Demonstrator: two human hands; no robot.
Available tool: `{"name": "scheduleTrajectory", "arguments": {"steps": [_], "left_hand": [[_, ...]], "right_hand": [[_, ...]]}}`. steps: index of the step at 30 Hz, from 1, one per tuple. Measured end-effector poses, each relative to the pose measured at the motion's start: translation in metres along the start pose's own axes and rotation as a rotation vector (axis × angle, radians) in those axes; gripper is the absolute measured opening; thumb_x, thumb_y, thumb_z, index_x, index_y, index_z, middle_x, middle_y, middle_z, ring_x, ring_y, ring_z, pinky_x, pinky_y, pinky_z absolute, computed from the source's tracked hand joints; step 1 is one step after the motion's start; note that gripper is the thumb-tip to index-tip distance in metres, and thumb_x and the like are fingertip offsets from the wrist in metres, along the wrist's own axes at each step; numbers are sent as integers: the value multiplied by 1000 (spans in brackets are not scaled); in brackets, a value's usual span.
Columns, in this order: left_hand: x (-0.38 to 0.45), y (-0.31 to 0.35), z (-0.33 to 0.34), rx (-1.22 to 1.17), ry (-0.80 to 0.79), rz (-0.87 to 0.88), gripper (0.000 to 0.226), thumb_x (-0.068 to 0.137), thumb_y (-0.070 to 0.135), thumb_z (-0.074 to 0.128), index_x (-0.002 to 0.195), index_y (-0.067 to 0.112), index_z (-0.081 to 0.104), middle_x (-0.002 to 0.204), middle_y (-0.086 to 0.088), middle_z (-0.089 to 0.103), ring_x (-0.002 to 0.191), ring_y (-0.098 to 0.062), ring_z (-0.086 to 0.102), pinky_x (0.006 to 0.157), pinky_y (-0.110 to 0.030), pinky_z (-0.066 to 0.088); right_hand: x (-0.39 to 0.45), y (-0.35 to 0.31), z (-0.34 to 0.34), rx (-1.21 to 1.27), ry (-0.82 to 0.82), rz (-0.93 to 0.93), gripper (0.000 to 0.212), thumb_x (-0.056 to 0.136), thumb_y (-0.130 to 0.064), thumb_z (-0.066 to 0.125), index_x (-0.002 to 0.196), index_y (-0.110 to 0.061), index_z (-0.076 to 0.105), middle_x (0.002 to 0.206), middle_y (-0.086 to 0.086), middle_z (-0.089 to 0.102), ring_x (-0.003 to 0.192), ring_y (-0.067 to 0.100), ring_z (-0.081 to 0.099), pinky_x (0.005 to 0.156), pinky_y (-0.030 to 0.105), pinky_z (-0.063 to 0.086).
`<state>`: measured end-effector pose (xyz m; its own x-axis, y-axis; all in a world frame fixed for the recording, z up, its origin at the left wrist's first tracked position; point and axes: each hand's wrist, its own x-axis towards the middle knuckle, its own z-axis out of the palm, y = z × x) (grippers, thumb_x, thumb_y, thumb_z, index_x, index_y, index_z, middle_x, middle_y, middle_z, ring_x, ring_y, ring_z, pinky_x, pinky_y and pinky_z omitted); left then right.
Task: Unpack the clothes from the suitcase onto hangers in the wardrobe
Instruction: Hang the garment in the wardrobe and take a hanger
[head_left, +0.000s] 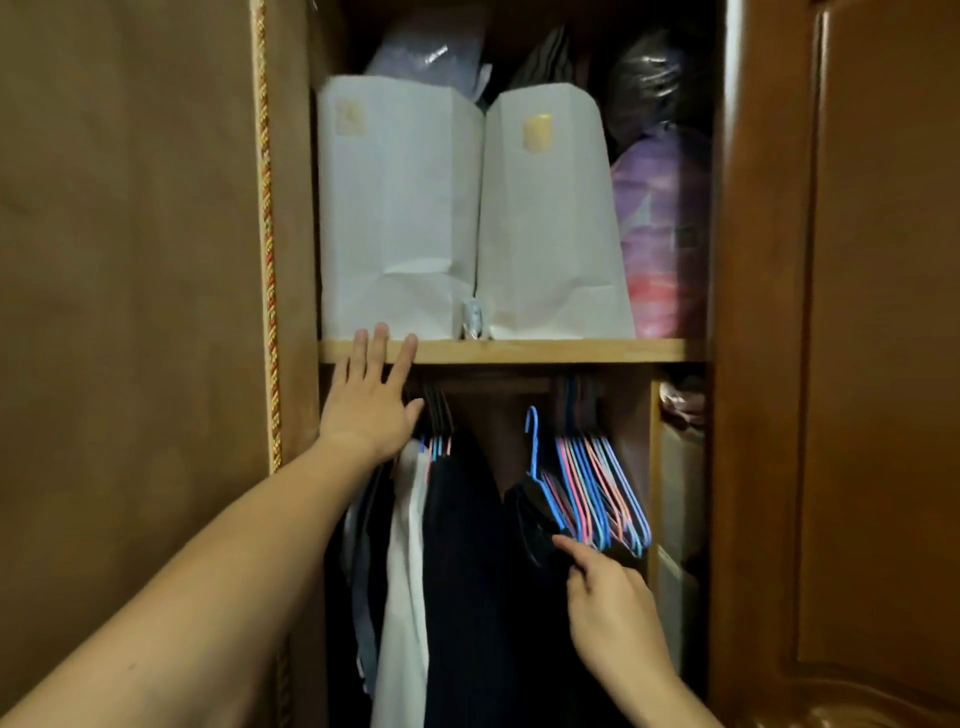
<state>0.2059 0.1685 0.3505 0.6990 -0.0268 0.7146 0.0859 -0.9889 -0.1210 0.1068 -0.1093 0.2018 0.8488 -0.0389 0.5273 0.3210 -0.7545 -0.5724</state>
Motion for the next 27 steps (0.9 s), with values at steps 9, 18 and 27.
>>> {"name": "scheduleTrajectory", "arguments": {"steps": [9, 18, 27], "left_hand": [[17, -2, 0, -120, -207, -8, 85, 86, 84, 0, 145, 37, -41, 147, -6, -54, 135, -30, -51, 118, -52, -24], [22, -1, 2, -97, -247, -27, 89, 80, 90, 4, 126, 40, -54, 140, -6, -61, 131, -33, -55, 117, -54, -26], [21, 2, 0, -114, -242, -56, 88, 82, 89, 6, 125, 41, -54, 143, -6, -59, 131, -33, -55, 116, -54, -27]], "right_hand": [[158, 0, 47, -30, 93, -32, 47, 95, -12, 46, 138, -26, 58, 110, 12, 73, 102, 34, 64, 82, 41, 52], [166, 12, 125, -27, -85, 102, 41, 91, -12, 50, 131, -11, 56, 123, 13, 54, 115, 34, 56, 98, 35, 44], [177, -63, 173, 83, -451, -73, 49, 100, -23, 49, 142, 1, 41, 151, 19, 35, 137, 32, 40, 111, 29, 33]]}}
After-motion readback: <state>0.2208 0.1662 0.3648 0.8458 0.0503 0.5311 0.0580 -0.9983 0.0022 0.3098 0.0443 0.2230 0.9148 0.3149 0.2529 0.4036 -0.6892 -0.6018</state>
